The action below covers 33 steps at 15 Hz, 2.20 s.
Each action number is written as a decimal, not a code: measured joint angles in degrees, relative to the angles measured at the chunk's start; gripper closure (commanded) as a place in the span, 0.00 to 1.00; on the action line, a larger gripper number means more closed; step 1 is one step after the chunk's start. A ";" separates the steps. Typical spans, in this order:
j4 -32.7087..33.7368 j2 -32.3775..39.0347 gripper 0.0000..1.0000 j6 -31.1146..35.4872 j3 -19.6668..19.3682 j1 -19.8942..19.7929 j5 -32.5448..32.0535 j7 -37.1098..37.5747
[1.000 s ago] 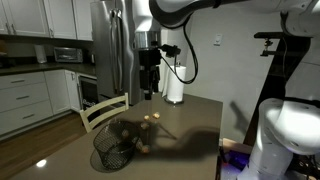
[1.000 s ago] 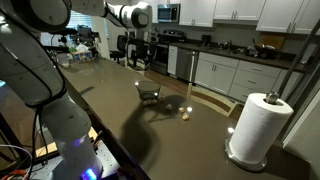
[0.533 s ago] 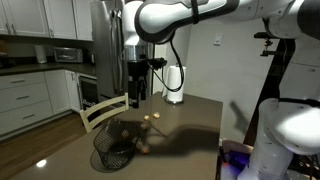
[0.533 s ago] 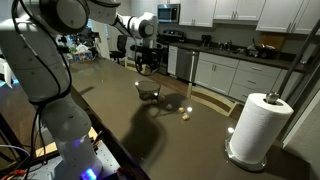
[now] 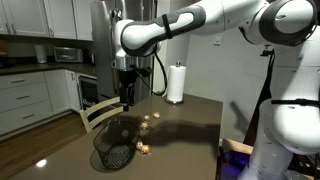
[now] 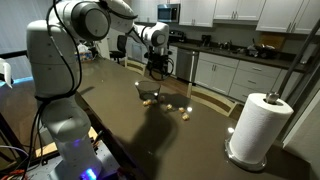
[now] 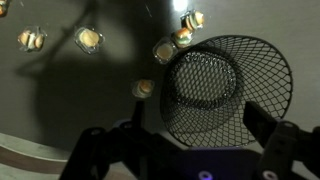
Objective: Move the basket to the right
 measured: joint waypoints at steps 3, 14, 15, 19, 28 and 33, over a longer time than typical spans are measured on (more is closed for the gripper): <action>3.05 4.57 0.00 1.22 -0.25 -1.12 1.02 -2.98; 7.46 16.51 0.40 2.22 1.32 -2.69 8.21 -7.72; 7.52 17.04 0.47 2.22 1.38 -2.69 8.22 -7.72; 8.04 18.32 0.74 2.22 1.55 -2.69 8.22 -7.72; 8.83 18.44 0.96 2.22 1.72 -2.68 8.20 -7.72; 9.54 17.37 0.93 2.19 2.06 -2.62 8.14 -7.72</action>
